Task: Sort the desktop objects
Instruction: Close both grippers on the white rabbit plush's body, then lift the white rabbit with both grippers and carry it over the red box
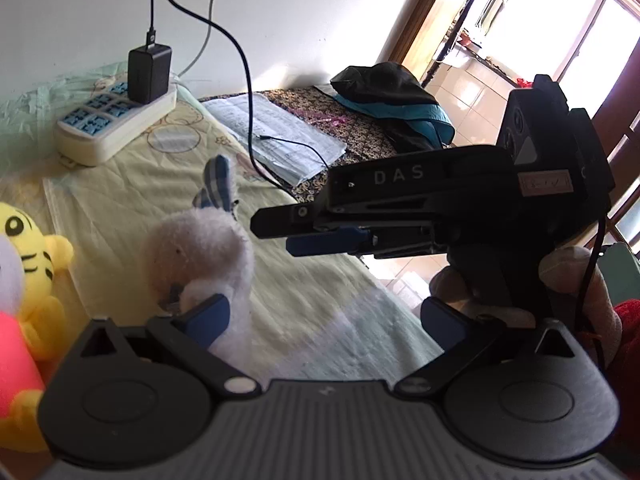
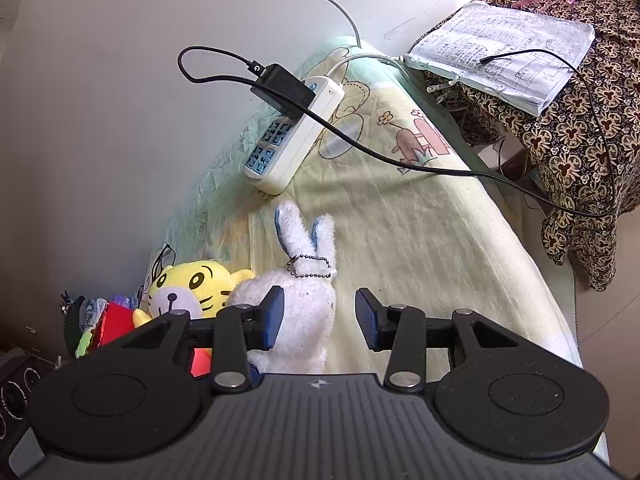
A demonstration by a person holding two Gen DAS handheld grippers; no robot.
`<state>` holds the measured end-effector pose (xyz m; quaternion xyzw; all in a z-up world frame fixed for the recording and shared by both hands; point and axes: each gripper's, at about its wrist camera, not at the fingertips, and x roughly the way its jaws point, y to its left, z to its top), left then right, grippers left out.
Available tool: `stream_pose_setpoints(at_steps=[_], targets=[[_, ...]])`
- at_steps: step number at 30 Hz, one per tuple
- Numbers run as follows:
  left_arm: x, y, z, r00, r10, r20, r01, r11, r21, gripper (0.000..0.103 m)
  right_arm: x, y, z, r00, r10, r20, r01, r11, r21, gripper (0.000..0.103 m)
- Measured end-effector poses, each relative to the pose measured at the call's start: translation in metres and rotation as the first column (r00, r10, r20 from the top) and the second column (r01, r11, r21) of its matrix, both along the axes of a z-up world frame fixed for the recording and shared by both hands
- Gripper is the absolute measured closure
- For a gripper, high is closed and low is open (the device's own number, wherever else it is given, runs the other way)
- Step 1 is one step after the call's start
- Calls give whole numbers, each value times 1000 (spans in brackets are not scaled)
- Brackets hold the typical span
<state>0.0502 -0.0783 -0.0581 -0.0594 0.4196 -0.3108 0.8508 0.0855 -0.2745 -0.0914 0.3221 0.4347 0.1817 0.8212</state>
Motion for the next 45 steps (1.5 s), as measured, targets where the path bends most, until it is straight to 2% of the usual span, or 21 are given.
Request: stream_pose_setpoints(at_steps=[3, 6, 10, 11, 16, 21, 24, 26, 35, 38, 45], targets=[[-7, -4, 4, 997, -76, -33, 75, 996, -42, 2, -1, -7, 0, 1000, -3, -2, 3, 1000, -25, 59], [-20, -3, 15, 995, -96, 16, 97, 994, -43, 2, -6, -15, 0, 1000, -1, -3, 1, 1000, -22, 59], [-16, 14, 19, 999, -30, 25, 32, 997, -71, 2, -10, -18, -5, 1000, 21, -20, -22, 1000, -3, 58], [-10, 17, 17, 1000, -4, 17, 5, 998, -65, 2, -10, -19, -8, 1000, 12, -29, -12, 1000, 4, 53], [22, 33, -7, 991, 102, -84, -110, 990, -90, 2, -14, -33, -15, 998, -23, -64, 28, 996, 80, 50], [34, 35, -28, 981, 117, -157, -135, 984, -112, 7, -24, -43, -19, 997, -14, -78, 25, 988, 149, 50], [38, 32, -39, 972, 109, -207, -134, 984, -115, 15, -26, -41, -24, 996, -7, -94, 22, 987, 158, 47], [38, 27, -45, 968, 98, -229, -127, 986, -113, 17, -26, -39, -26, 995, -11, -99, 28, 984, 174, 47], [35, 21, -49, 966, 103, -238, -128, 987, -93, 19, -27, -30, -28, 994, -30, -105, 50, 981, 188, 45], [31, 20, -46, 971, 98, -219, -117, 990, -75, 23, -27, -28, -28, 993, -39, -110, 59, 981, 187, 45], [13, 35, -26, 975, 131, -178, -149, 985, -91, 24, -39, -10, -12, 997, 22, -71, -11, 987, 158, 49]])
